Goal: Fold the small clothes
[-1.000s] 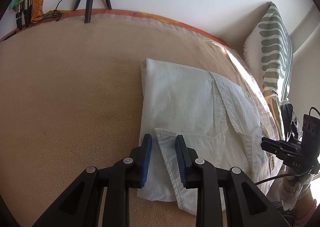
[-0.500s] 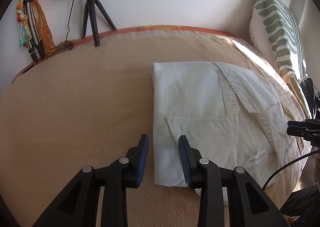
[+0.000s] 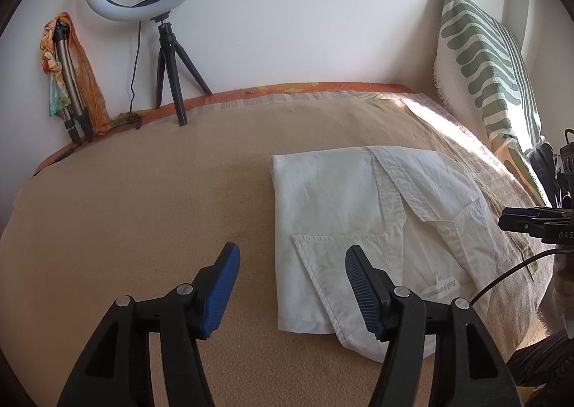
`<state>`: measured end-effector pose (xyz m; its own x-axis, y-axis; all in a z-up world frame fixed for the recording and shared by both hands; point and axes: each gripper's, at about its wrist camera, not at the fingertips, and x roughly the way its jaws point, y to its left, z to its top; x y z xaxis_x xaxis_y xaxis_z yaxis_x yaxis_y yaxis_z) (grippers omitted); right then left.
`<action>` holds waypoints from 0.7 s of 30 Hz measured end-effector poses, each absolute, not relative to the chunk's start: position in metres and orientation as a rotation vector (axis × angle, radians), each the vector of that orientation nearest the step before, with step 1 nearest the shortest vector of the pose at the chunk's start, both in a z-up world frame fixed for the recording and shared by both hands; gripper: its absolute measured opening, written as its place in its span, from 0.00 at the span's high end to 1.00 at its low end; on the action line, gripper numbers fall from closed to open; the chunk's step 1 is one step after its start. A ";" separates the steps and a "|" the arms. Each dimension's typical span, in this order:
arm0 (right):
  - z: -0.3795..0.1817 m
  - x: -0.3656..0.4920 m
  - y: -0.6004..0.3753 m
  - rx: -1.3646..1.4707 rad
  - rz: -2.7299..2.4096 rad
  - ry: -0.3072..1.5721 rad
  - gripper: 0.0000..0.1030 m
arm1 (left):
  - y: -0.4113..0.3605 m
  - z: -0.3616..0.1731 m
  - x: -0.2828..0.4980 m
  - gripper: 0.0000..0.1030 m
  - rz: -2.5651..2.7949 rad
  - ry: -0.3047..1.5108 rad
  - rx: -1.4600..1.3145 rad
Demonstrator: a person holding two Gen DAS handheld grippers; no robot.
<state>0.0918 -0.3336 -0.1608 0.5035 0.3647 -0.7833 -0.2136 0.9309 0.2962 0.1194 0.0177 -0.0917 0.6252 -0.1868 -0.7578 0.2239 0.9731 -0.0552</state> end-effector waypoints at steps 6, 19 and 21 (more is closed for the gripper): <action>-0.175 0.107 -0.349 0.328 0.392 1.037 0.41 | 0.053 -0.116 0.142 0.38 -0.337 1.028 -0.301; -0.200 0.143 -0.363 0.615 0.487 1.056 0.40 | 0.066 -0.160 0.178 0.39 -0.435 1.173 -0.647; -0.200 0.148 -0.359 0.617 0.499 1.058 0.41 | 0.062 -0.161 0.183 0.40 -0.438 1.174 -0.663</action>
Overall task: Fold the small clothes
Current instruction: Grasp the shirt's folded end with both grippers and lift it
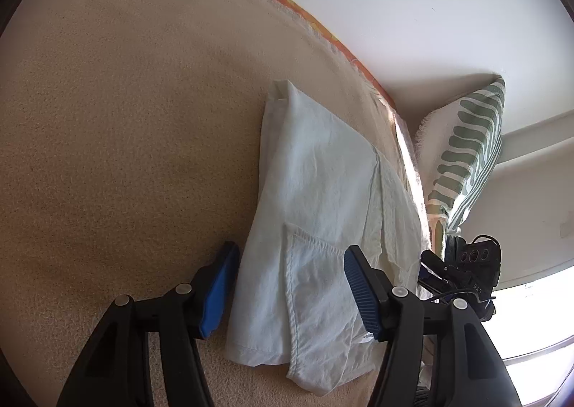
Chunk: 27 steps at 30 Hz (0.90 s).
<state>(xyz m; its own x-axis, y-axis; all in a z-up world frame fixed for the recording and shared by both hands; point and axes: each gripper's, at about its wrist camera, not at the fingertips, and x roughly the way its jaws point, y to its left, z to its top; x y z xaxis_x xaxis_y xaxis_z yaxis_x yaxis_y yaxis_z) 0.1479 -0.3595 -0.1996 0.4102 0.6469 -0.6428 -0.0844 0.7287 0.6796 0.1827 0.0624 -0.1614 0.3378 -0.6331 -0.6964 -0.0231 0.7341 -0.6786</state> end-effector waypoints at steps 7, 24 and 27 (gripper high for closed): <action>-0.198 0.159 -0.343 0.597 0.534 1.073 0.47 | 0.041 -0.157 0.193 0.48 -0.430 1.170 -0.582; -0.151 0.140 -0.303 0.354 0.468 0.978 0.86 | 0.018 -0.114 0.168 0.87 -0.415 1.026 -0.387; -0.139 0.135 -0.294 0.334 0.470 0.949 0.86 | 0.019 -0.107 0.164 0.87 -0.414 1.003 -0.373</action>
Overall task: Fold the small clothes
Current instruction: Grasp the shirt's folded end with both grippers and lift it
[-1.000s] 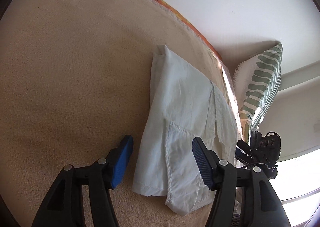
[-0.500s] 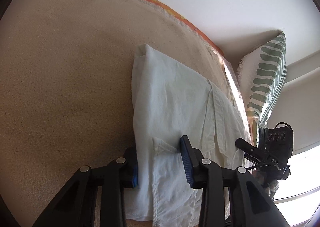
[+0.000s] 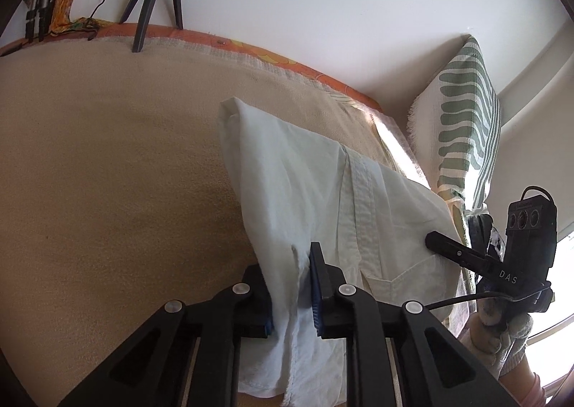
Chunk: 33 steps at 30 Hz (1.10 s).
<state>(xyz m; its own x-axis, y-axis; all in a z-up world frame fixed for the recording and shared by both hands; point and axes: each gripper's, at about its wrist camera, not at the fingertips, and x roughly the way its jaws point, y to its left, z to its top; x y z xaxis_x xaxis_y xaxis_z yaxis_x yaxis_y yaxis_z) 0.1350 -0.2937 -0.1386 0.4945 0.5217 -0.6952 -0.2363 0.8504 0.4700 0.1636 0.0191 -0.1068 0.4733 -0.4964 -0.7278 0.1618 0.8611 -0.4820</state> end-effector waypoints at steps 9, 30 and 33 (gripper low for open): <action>-0.109 0.128 -0.257 0.271 0.502 0.881 0.87 | 0.047 -0.079 0.153 0.87 -0.379 0.918 -0.340; -0.082 0.147 -0.140 0.160 0.607 0.852 0.87 | 0.148 -0.042 0.143 0.87 -0.257 0.805 -0.270; -0.080 0.153 -0.118 0.144 0.620 0.850 0.87 | 0.164 -0.038 0.143 0.87 -0.234 0.783 -0.257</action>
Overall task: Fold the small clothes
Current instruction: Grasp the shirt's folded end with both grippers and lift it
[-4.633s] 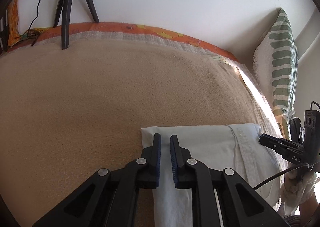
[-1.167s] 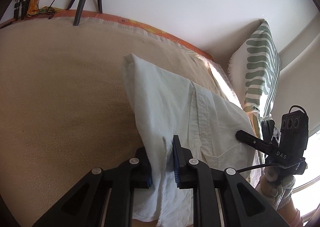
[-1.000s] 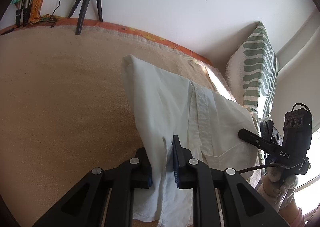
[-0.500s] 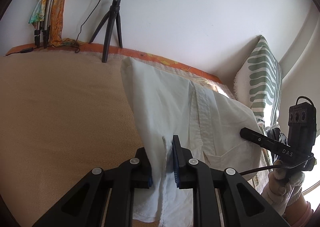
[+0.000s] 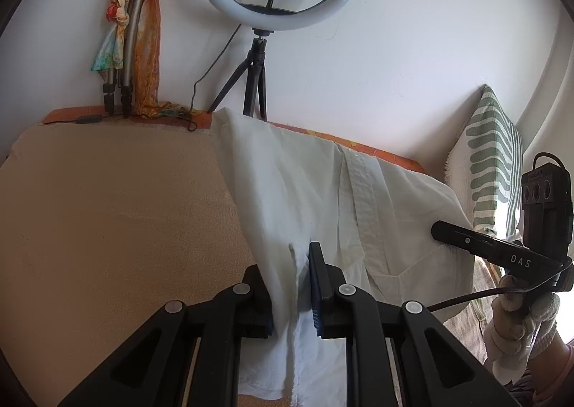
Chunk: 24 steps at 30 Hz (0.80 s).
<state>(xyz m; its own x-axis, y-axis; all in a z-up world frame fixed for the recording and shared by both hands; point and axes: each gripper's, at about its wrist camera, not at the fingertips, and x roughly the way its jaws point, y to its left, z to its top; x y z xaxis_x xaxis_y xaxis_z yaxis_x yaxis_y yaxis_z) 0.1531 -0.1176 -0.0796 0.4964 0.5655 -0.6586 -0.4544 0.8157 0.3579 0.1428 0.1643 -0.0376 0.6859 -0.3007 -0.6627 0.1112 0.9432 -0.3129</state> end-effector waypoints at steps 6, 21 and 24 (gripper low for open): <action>-0.080 0.165 -0.077 0.125 0.642 0.853 0.87 | 0.198 -0.033 0.147 0.87 -0.201 0.758 -0.260; -0.098 0.221 0.067 0.058 0.731 0.851 0.87 | 0.327 -0.044 0.194 0.87 -0.007 0.736 -0.281; -0.103 0.232 0.095 0.049 0.738 0.856 0.87 | 0.341 -0.049 0.206 0.87 0.024 0.741 -0.279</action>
<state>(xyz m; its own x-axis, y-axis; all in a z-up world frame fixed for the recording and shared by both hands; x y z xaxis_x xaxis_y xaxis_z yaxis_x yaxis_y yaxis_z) 0.2324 0.0947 -0.1034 0.4263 0.6092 -0.6686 -0.5718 0.7543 0.3227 0.2060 0.3409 -0.0494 0.7392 -0.0761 -0.6691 -0.1199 0.9628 -0.2420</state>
